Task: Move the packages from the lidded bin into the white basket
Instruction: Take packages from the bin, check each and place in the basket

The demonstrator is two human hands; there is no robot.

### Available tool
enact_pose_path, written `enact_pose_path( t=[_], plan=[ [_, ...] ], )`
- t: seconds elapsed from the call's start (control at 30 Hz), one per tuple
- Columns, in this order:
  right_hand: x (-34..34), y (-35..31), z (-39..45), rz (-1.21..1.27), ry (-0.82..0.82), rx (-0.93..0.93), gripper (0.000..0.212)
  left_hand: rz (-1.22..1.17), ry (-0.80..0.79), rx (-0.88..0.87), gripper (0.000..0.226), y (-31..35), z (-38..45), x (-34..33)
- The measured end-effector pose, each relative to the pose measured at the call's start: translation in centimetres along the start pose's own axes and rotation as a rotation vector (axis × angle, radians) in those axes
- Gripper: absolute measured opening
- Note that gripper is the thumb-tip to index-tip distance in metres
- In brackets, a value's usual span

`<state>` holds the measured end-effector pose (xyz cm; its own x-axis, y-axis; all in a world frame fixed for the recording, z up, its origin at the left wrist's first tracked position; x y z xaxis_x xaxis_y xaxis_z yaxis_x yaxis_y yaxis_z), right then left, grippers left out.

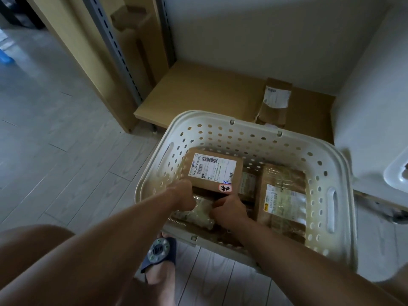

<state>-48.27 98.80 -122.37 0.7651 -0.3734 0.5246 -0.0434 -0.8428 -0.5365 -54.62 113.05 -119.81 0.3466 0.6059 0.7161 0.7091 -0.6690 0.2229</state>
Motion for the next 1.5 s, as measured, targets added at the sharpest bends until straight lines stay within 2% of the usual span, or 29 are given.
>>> enact_pose_path(
  t=[0.1, 0.3, 0.53, 0.6, 0.7, 0.73, 0.8, 0.93, 1.03, 1.3, 1.5],
  plan=[
    [-0.6, -0.1, 0.1, 0.007, -0.049, -0.024, 0.019, 0.006, -0.040, -0.008, 0.004, -0.5, 0.7, -0.3],
    [-0.8, -1.1, 0.2, 0.054, -0.091, -0.037, 0.029, 0.019, -0.130, -0.019, 0.027, -0.3, 1.9, -1.3],
    [-0.3, -1.7, 0.3, 0.007, -0.136, -0.046, 0.010, 0.118, -0.198, -0.028, 0.030, 0.2, 2.5, -2.1],
    [0.1, -1.9, 0.1, -0.018, -0.145, -0.054, 0.012, 0.151, -0.177, -0.038, 0.032, 0.5, 2.3, -1.7],
    [1.4, -2.2, -0.4, -0.017, -0.124, -0.036, 0.034, 0.197, -0.138, -0.039, 0.035, 1.0, 1.3, -0.8],
    [2.1, -2.4, -0.7, -0.020, -0.111, -0.012, 0.035, 0.181, -0.123, -0.074, 0.041, 1.4, 1.0, -0.5],
    [4.0, -2.9, -1.6, -0.063, -0.081, 0.065, 0.024, 0.128, -0.104, -0.149, 0.052, 2.7, -0.4, 0.6],
    [7.8, -4.2, -4.0, -0.256, 0.008, 0.251, 0.023, 0.099, 0.083, -0.179, 0.031, 4.7, -3.9, 4.8],
    [10.7, -5.4, -6.6, -0.437, 0.096, 0.412, 0.041, -0.055, 0.331, -0.260, 0.027, 5.4, -5.9, 8.4],
    [17.5, -6.6, -12.3, -0.458, 0.198, 0.617, 0.064, -0.371, 0.532, -0.528, 0.030, 9.0, -12.7, 13.1],
    [22.8, -7.1, -16.9, -0.233, 0.418, 0.796, 0.079, -0.435, 0.745, -0.689, 0.043, 11.3, -17.1, 15.2]
  ],
)
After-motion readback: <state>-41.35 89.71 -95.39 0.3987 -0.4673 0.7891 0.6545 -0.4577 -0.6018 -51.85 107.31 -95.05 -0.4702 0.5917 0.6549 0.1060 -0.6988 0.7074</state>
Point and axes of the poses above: each hand's wrist, its own z-axis towards the middle knuckle, its own x-axis out of the back of the hand, y = z × x, the point moved 5 cm from there along z, towards the middle knuckle, and after that the axes turned 4 degrees about y, right-handed, at the moved point
